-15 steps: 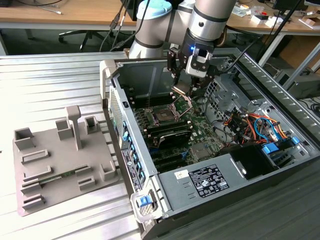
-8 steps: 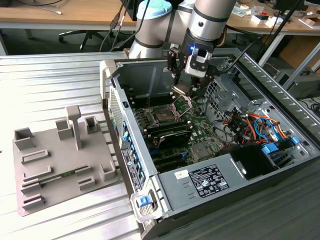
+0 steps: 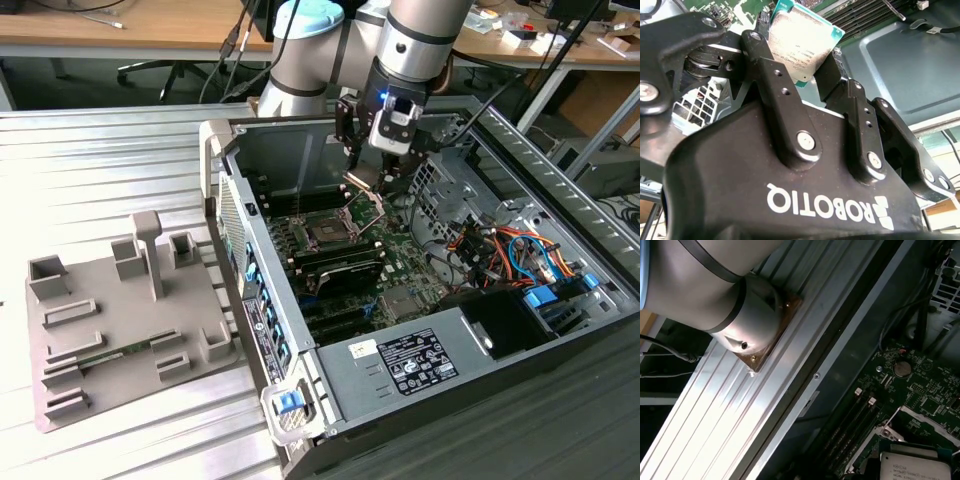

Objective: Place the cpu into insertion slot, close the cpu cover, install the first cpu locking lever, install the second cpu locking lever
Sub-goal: 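Place the cpu into insertion slot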

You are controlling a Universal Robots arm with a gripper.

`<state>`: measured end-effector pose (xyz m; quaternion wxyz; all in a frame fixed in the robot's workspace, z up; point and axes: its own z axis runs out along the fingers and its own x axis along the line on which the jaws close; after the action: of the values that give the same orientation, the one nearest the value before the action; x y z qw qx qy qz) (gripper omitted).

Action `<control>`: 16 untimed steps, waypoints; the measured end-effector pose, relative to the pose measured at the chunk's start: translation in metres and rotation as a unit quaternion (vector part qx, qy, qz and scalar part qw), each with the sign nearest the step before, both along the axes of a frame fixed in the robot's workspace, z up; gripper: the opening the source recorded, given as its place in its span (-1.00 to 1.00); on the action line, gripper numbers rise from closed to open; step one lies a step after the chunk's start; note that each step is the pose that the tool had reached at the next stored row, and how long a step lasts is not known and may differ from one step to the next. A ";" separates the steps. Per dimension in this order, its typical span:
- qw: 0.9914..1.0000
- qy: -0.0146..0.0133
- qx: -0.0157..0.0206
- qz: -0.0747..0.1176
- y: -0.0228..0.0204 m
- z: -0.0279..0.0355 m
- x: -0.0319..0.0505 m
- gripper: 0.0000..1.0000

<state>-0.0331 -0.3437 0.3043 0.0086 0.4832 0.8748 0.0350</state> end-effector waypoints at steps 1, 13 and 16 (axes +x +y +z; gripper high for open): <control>1.000 0.000 0.000 -0.002 0.0000 0.0000 0.0000 0.10; 1.000 0.000 0.000 -0.017 0.0000 -0.0001 0.0000 0.10; 1.000 0.000 0.000 -0.020 0.0000 -0.0001 0.0000 0.10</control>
<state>-0.0331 -0.3437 0.3042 0.0093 0.5006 0.8649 0.0348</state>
